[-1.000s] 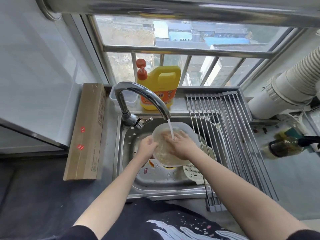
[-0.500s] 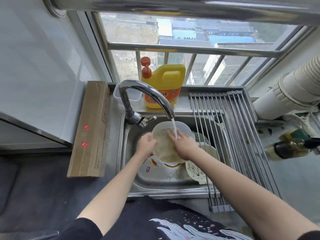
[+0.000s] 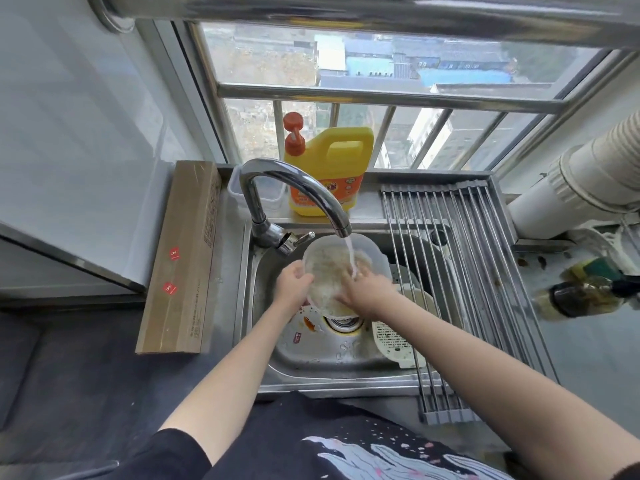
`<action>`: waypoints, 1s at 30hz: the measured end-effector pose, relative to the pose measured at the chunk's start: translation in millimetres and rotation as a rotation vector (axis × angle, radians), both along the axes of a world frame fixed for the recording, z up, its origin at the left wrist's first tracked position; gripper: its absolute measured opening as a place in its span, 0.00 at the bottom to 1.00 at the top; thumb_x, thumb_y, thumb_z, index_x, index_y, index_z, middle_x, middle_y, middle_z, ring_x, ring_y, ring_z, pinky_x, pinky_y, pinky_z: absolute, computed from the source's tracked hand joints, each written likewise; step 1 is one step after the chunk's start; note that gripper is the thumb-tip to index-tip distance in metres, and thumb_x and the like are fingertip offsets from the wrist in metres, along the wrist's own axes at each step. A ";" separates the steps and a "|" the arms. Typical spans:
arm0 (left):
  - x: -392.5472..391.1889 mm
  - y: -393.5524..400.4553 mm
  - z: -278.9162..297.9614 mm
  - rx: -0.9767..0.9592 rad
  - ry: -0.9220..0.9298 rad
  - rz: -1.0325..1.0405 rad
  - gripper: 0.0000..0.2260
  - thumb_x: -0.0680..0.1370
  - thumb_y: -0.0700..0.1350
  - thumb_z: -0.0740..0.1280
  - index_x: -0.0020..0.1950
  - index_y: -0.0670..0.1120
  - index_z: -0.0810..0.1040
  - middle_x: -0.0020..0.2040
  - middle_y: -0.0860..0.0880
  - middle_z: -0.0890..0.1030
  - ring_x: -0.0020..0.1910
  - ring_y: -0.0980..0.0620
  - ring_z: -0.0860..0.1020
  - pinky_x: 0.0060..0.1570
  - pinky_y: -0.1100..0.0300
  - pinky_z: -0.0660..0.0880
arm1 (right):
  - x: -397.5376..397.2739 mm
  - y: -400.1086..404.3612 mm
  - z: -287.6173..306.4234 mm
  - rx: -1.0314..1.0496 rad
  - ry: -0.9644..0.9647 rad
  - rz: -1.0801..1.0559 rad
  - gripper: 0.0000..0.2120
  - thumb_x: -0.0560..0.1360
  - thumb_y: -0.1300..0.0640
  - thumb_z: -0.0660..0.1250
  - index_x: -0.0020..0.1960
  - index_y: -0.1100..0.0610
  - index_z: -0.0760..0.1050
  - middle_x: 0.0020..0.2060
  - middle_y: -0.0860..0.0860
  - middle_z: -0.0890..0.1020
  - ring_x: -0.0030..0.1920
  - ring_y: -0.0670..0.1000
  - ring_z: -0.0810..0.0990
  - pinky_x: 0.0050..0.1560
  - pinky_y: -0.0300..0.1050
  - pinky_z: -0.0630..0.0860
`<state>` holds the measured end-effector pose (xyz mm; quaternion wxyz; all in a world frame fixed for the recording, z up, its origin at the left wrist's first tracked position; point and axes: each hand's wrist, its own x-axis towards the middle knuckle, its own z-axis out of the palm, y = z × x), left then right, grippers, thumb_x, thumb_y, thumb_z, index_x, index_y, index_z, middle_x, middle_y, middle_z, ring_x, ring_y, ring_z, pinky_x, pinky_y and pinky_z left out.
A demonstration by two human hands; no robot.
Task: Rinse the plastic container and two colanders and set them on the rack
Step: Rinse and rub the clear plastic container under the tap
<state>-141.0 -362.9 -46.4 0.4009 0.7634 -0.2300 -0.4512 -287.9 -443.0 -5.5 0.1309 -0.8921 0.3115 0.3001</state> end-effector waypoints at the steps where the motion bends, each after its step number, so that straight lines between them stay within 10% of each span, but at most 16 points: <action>1: 0.1 -1.3 -1.9 -0.003 -0.012 -0.008 0.05 0.69 0.40 0.62 0.44 0.45 0.73 0.39 0.45 0.72 0.37 0.50 0.70 0.35 0.54 0.69 | 3.3 7.3 -0.3 0.078 0.007 0.074 0.29 0.81 0.41 0.47 0.77 0.54 0.54 0.77 0.56 0.52 0.76 0.61 0.53 0.72 0.60 0.59; 14: -4.3 1.9 3.4 -0.013 0.240 -0.020 0.08 0.72 0.34 0.64 0.43 0.47 0.77 0.39 0.45 0.78 0.37 0.45 0.75 0.35 0.53 0.72 | 9.4 -13.5 4.0 -0.043 0.087 0.122 0.30 0.80 0.58 0.54 0.78 0.49 0.47 0.77 0.52 0.54 0.77 0.56 0.52 0.75 0.60 0.42; 26: -8.8 -6.3 10.2 -0.043 0.196 -0.025 0.08 0.74 0.33 0.64 0.43 0.46 0.75 0.41 0.47 0.79 0.41 0.48 0.77 0.39 0.56 0.74 | 1.6 -15.8 0.3 0.132 0.014 0.180 0.33 0.78 0.67 0.55 0.78 0.45 0.51 0.77 0.50 0.57 0.76 0.57 0.58 0.74 0.57 0.57; 30: -10.0 -9.3 12.3 -0.056 0.155 -0.014 0.07 0.74 0.33 0.64 0.42 0.45 0.74 0.38 0.48 0.77 0.39 0.49 0.75 0.37 0.57 0.73 | 4.2 -20.3 -1.2 0.003 0.011 0.101 0.33 0.78 0.61 0.56 0.79 0.50 0.47 0.78 0.52 0.50 0.77 0.57 0.47 0.75 0.62 0.45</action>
